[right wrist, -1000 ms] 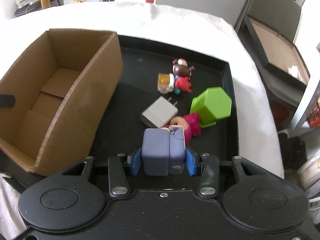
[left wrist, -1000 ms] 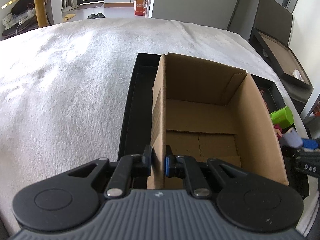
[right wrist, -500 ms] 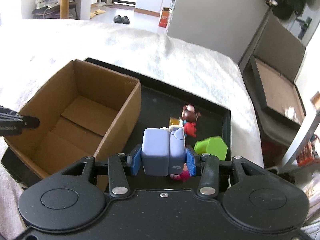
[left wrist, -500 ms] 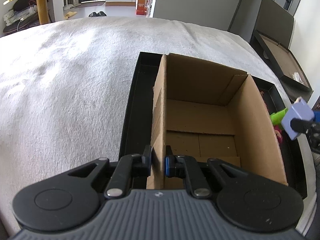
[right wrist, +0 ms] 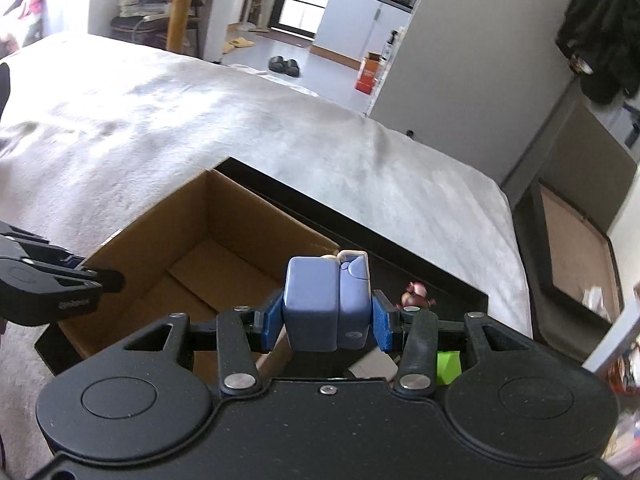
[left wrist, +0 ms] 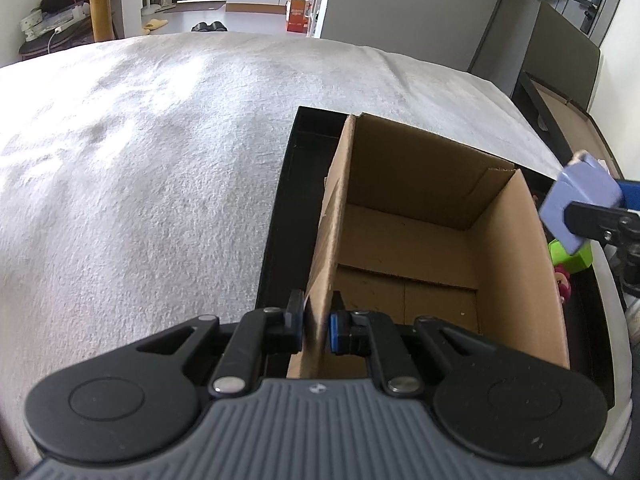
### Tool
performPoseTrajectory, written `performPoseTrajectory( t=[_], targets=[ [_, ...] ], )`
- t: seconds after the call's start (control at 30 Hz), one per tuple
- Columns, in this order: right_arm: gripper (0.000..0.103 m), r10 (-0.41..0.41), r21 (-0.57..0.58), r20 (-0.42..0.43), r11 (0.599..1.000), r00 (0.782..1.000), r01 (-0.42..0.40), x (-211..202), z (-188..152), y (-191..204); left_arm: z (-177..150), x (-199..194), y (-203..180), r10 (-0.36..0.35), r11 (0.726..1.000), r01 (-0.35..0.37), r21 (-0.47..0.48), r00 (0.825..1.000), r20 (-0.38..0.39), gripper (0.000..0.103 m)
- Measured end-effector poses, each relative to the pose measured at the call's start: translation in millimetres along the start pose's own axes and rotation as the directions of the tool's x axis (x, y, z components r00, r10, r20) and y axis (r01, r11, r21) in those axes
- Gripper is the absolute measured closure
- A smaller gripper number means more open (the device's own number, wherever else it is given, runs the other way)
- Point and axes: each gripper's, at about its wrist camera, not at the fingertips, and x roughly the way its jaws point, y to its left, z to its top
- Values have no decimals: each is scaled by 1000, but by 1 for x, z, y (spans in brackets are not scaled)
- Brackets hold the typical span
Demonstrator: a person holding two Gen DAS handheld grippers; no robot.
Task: Organize rigid objects
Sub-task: 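Carry the blue block into the box and open the right gripper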
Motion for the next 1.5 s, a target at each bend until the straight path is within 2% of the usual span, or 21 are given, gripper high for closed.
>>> performPoseTrajectory(
  t=[0.4, 0.67, 0.8, 1.0, 1.5],
  targets=[
    [59, 78, -133, 5, 988, 997, -77, 13, 10, 36, 0, -1, 4, -29, 1000, 29, -11, 999, -17, 90],
    [59, 132, -161, 0, 978, 991, -130, 19, 15, 46, 0, 0, 5, -39, 999, 39, -22, 999, -22, 90],
    [58, 159, -151, 16, 976, 987, -155, 24, 20, 48, 0, -1, 5, -41, 999, 40, -23, 999, -23, 90],
    [54, 132, -133, 19, 983, 991, -128, 28, 18, 50, -1, 1, 5, -39, 999, 38, -18, 999, -35, 88],
    [53, 124, 73, 20, 989, 992, -125, -9, -16, -3, 1, -5, -1, -7, 1000, 8, 27, 999, -32, 86]
  ],
)
